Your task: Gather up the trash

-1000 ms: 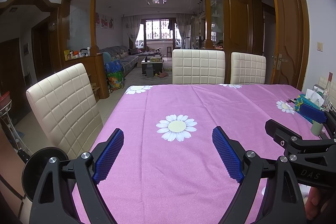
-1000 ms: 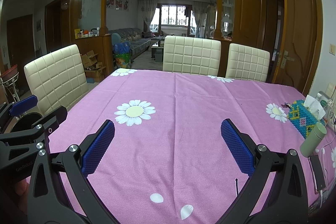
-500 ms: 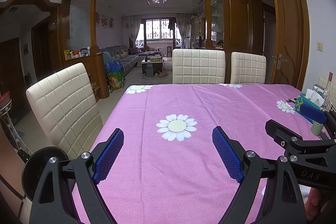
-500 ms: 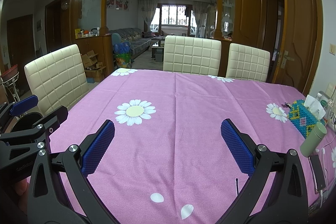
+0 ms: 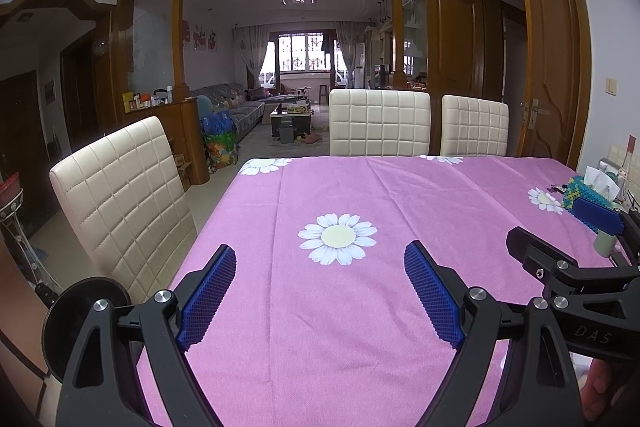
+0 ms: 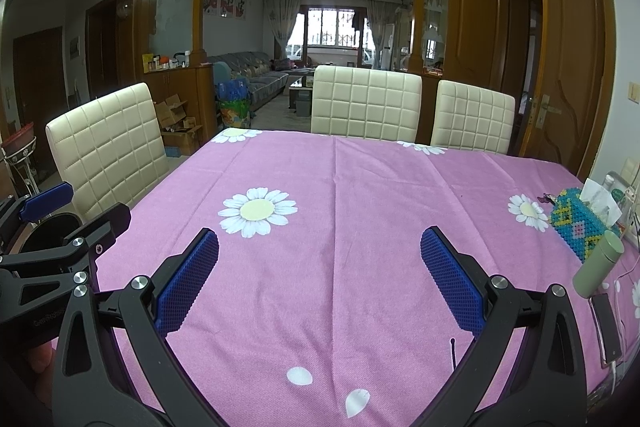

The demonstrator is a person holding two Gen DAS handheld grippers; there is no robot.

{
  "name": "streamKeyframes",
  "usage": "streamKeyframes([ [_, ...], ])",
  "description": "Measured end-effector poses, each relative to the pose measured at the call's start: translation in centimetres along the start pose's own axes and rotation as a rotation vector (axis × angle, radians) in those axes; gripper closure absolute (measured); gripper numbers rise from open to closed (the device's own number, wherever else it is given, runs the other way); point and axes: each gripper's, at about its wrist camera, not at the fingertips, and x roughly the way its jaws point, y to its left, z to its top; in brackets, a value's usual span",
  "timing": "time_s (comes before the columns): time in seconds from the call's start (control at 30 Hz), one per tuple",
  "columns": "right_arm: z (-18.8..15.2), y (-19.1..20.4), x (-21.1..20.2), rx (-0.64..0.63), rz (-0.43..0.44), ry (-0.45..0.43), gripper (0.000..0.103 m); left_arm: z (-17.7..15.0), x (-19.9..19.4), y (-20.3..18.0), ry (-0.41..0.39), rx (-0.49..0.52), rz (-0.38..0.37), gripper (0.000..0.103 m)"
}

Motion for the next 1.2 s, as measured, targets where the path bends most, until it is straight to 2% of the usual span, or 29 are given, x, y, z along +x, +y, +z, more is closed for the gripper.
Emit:
streamKeyframes([
  [0.17, 0.04, -0.11, 0.11, 0.002, -0.002, 0.000, 0.003, 0.04, -0.06, 0.26, 0.003, -0.019, -0.040, 0.019],
  [1.2, 0.19, -0.17, 0.05, -0.004, -0.003, -0.004, 0.003, 0.08, -0.44, 0.10, -0.022, -0.012, -0.015, 0.019],
])
